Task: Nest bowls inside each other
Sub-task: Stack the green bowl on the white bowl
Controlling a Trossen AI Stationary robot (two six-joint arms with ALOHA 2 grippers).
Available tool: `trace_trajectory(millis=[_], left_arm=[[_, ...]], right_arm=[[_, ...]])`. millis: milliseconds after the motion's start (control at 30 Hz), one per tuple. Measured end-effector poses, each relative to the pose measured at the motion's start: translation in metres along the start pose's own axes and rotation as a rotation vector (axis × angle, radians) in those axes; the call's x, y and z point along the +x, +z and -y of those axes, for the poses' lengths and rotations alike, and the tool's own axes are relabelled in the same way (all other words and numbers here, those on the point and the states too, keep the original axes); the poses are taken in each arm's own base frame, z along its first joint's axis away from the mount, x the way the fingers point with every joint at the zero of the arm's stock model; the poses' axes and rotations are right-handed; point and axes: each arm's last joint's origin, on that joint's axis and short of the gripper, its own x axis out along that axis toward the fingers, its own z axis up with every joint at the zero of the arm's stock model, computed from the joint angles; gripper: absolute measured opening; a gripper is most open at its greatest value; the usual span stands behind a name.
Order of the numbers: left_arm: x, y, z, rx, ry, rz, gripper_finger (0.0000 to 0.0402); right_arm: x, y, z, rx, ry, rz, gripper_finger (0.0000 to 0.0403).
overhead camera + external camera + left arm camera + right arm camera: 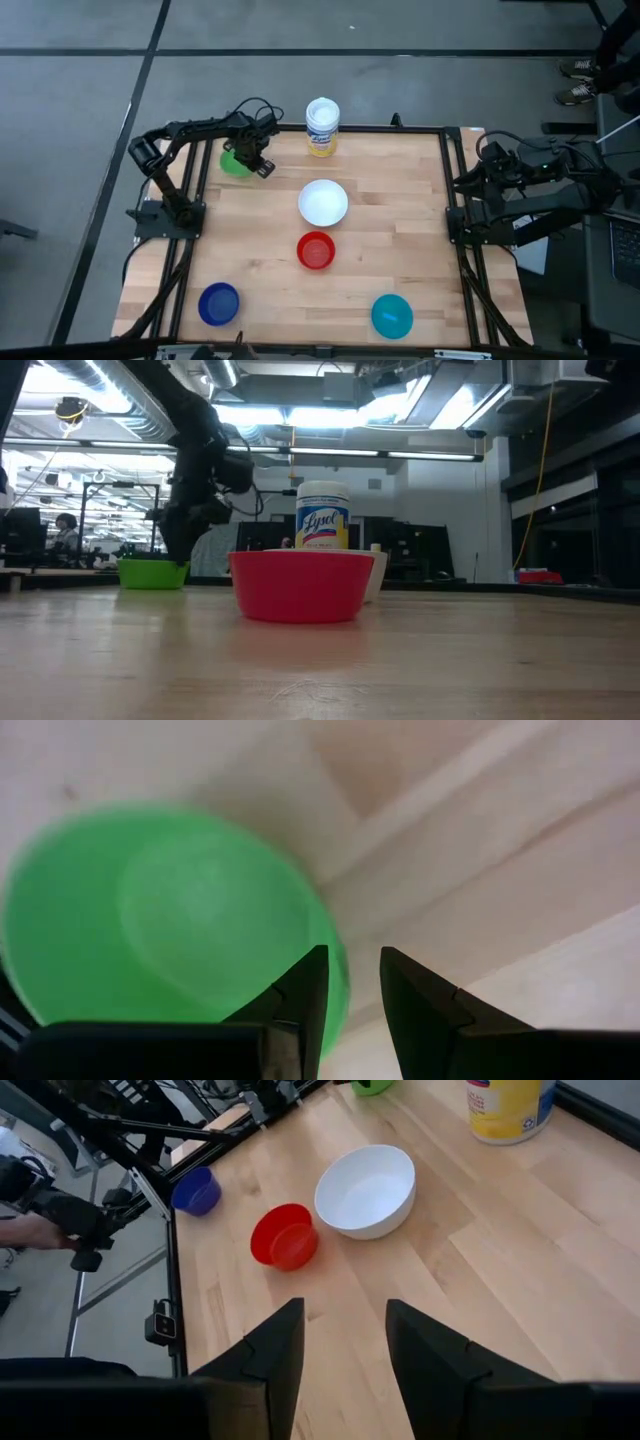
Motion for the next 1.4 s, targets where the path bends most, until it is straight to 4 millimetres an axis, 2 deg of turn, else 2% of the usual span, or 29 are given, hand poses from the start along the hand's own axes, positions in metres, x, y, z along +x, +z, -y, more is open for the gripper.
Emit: trace_trajectory(millis=[100,167,233,300,467,667,800,867,933,1100,1200,1300,1400], left_arm=[[0.014,-0.010,0.001,-0.006,0.042,-0.030,0.0086],[0.020,-0.015,0.003,0.016,0.048,-0.032,0.0058],[0.018,-0.018,0.010,0.055,0.022,-0.004,0.0018],[0.009,-0.020,0.022,0.100,-0.001,0.061,0.0007],[-0.029,-0.032,0.059,0.195,-0.060,0.232,0.0004],[-0.083,-0.059,0.113,0.316,-0.166,0.420,0.0003],[-0.123,-0.072,0.151,0.408,-0.318,0.614,0.0003],[-0.133,-0.074,0.167,0.437,-0.390,0.671,0.0003],[-0.130,-0.071,0.178,0.451,-0.412,0.653,0.0003],[-0.094,-0.057,0.196,0.479,-0.362,0.512,0.0002],[-0.080,-0.052,0.203,0.505,-0.355,0.475,0.0002],[-0.077,-0.050,0.208,0.526,-0.383,0.481,0.0002],[-0.083,-0.049,0.211,0.545,-0.407,0.497,0.0002]], right_arm=[[0.002,0.001,-0.001,-0.004,0.000,-0.008,0.0144],[0.003,0.001,-0.001,-0.004,-0.001,-0.011,0.0144],[0.003,0.002,-0.001,-0.007,0.000,-0.013,0.0144],[0.003,0.002,-0.002,-0.006,0.002,-0.011,0.0144],[0.004,0.002,-0.002,-0.003,0.002,-0.010,0.0144],[0.004,0.004,-0.002,-0.002,-0.015,0.013,0.0144],[0.004,0.005,-0.002,-0.003,-0.030,0.037,0.0144],[0.004,0.006,-0.002,-0.006,-0.039,0.054,0.0144],[0.004,0.006,-0.002,-0.017,-0.046,0.063,0.0144],[0.004,0.007,-0.002,-0.024,-0.048,0.073,0.0144],[0.004,0.007,-0.002,-0.023,-0.048,0.072,0.0144],[0.004,0.007,-0.002,-0.019,-0.043,0.069,0.0144],[0.004,0.007,-0.002,-0.016,-0.043,0.069,0.0144]])
